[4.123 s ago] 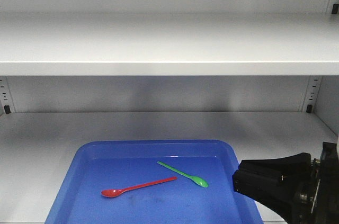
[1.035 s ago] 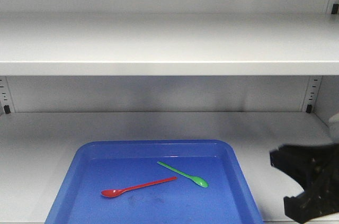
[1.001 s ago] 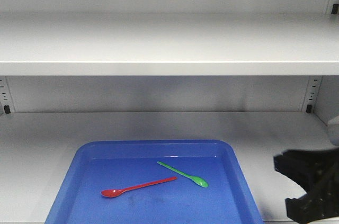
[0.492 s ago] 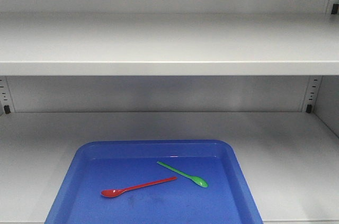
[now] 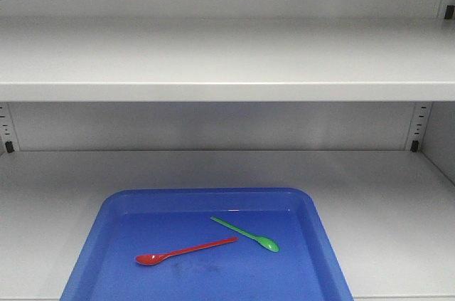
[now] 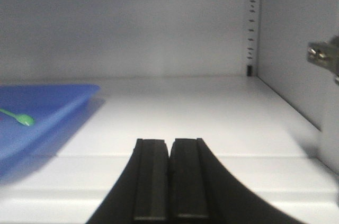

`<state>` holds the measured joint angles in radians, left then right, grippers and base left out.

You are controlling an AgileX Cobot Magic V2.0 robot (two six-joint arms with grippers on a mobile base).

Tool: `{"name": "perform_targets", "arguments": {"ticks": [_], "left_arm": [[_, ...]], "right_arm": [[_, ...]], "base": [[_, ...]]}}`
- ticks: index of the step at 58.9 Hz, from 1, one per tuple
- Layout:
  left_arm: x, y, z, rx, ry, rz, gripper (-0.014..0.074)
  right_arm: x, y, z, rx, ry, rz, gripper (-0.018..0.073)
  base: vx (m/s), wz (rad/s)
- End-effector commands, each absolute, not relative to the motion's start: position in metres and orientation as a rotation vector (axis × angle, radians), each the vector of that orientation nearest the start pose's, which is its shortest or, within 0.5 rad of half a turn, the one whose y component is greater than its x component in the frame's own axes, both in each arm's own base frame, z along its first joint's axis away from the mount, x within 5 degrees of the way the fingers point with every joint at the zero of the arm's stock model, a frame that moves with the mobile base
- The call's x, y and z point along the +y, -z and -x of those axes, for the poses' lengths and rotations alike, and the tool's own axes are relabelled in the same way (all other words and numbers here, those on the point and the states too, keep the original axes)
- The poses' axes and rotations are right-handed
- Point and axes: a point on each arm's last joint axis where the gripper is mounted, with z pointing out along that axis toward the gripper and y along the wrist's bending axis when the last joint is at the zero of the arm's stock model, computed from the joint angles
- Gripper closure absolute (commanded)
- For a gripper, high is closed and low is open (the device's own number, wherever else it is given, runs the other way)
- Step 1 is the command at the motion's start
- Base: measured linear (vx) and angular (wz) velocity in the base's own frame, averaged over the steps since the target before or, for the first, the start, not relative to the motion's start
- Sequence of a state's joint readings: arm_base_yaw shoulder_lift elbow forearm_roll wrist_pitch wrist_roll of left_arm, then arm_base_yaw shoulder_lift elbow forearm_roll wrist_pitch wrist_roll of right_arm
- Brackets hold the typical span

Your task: Sort red and green spoons into left cabinet

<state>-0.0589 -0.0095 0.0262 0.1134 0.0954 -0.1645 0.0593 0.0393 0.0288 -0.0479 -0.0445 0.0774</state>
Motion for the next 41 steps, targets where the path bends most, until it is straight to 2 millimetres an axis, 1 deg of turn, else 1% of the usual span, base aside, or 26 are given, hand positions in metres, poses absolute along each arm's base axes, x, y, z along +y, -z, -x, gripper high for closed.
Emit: {"name": "perform_targets", "arguments": {"ticks": [1, 13, 41], "left_arm": [[-0.0031, -0.2053, -0.0549, 1.495, 0.096, 0.002, 0.0596], [-0.0031, -0.2053, -0.0549, 1.495, 0.096, 0.002, 0.0596], [-0.0031, -0.2053, -0.0549, 1.495, 0.096, 0.002, 0.0596]], "right_arm": [[0.0017, -0.2021, -0.0586, 1.498, -0.011, 0.032, 0.0565], [0.0011, -0.2009, -0.056, 1.498, 0.02, 0.05, 0.0565], [0.0011, -0.2009, -0.056, 1.499, 0.004, 0.035, 0.0565]], "base": [[0.0, 0.0], [0.0, 0.0], [0.0, 0.0]]}}
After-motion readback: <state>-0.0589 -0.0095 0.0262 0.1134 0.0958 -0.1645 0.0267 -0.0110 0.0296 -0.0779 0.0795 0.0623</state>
